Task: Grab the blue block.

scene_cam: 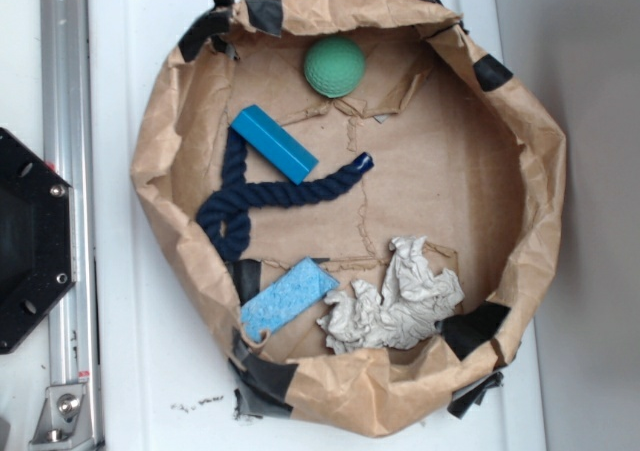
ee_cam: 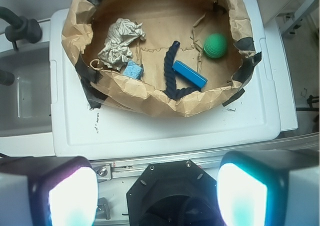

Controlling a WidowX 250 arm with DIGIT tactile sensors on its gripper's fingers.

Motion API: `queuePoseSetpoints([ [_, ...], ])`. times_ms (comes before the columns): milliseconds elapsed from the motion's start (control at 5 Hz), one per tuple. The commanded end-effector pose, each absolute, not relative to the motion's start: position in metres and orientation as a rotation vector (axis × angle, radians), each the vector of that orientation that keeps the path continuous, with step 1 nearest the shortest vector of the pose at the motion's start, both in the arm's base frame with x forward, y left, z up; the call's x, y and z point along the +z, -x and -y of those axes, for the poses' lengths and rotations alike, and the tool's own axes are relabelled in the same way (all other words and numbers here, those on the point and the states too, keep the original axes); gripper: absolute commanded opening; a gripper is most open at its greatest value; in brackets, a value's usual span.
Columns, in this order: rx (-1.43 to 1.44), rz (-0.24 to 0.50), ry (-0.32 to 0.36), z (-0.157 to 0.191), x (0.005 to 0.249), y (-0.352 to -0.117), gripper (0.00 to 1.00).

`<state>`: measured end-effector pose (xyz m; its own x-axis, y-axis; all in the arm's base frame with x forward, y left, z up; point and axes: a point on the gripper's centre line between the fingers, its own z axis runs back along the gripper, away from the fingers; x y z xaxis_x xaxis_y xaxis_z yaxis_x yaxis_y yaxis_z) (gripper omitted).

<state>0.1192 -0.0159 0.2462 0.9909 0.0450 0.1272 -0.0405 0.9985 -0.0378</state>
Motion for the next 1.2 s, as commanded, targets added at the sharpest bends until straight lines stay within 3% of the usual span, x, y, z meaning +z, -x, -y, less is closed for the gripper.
queuePoseSetpoints([
  [0, 0.043, 0.128, 0.035, 0.016, 0.246, -0.119, 1.00],
  [200, -0.076, 0.096, 0.021, -0.005, 0.222, -0.169, 1.00],
  [400, -0.251, 0.059, 0.027, -0.014, 0.180, -0.220, 1.00],
  [600, -0.419, 0.006, 0.059, -0.020, 0.136, -0.248, 1.00],
  [800, -0.639, -0.059, 0.040, -0.009, 0.098, -0.242, 1.00],
  [1000, -0.787, -0.140, -0.044, -0.009, 0.076, -0.225, 1.00],
])
